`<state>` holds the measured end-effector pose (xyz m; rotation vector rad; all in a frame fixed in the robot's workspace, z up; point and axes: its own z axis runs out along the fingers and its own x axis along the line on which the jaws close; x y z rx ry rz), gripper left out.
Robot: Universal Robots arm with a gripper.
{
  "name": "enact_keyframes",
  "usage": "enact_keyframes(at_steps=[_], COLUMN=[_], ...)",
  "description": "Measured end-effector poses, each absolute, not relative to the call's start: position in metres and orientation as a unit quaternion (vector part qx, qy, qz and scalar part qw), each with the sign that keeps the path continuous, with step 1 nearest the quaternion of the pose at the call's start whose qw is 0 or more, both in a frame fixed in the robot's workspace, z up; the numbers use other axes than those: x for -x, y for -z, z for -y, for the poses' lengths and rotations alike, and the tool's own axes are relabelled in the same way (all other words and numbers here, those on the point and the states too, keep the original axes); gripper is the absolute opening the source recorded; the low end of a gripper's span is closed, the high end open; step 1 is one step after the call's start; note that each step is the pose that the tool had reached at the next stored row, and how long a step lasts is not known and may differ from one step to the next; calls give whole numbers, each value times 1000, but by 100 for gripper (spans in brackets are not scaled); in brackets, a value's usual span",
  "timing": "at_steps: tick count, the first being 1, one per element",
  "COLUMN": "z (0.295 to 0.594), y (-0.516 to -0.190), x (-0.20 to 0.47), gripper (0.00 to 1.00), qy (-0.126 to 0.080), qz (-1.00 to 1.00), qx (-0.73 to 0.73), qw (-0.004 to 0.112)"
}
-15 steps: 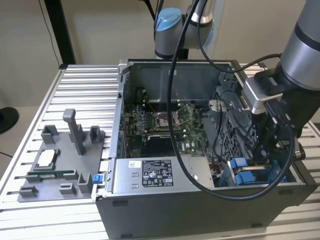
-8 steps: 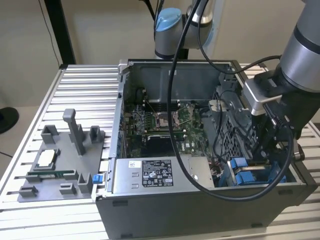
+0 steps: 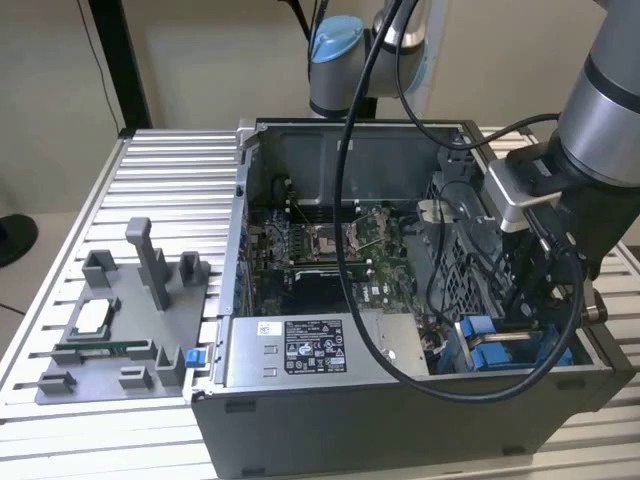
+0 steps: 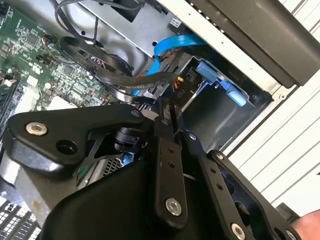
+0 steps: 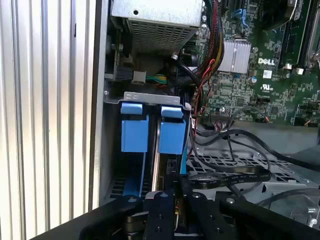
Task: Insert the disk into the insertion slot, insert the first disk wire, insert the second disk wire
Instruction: 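Insert the second disk wire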
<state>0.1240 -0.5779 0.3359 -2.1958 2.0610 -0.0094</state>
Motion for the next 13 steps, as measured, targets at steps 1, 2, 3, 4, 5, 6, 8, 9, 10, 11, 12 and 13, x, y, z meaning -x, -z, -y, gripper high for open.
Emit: enact_keyframes(at_steps=[1, 2, 3, 4, 5, 6, 8, 9, 10, 11, 12, 13], z=[578, 578, 578, 578, 578, 578, 578, 578, 578, 578, 578, 578], y=[-336, -335, -335, -335, -335, -337, -345, -349, -354, -359, -363, -367], x=[-124, -124, -124, -124, -124, -124, -124, -124, -124, -124, -124, -124], gripper=[0, 0, 100, 100, 100, 100, 100, 100, 100, 100, 100, 100], qy=[3, 3, 3, 3, 3, 3, 3, 3, 3, 3, 3, 3], qz=[-683, -683, -683, -683, -683, -683, -683, -683, -683, -683, -683, -683], qx=[728, 728, 728, 728, 728, 728, 728, 728, 728, 728, 728, 728], qw=[65, 65, 65, 66, 66, 66, 65, 65, 65, 65, 65, 65])
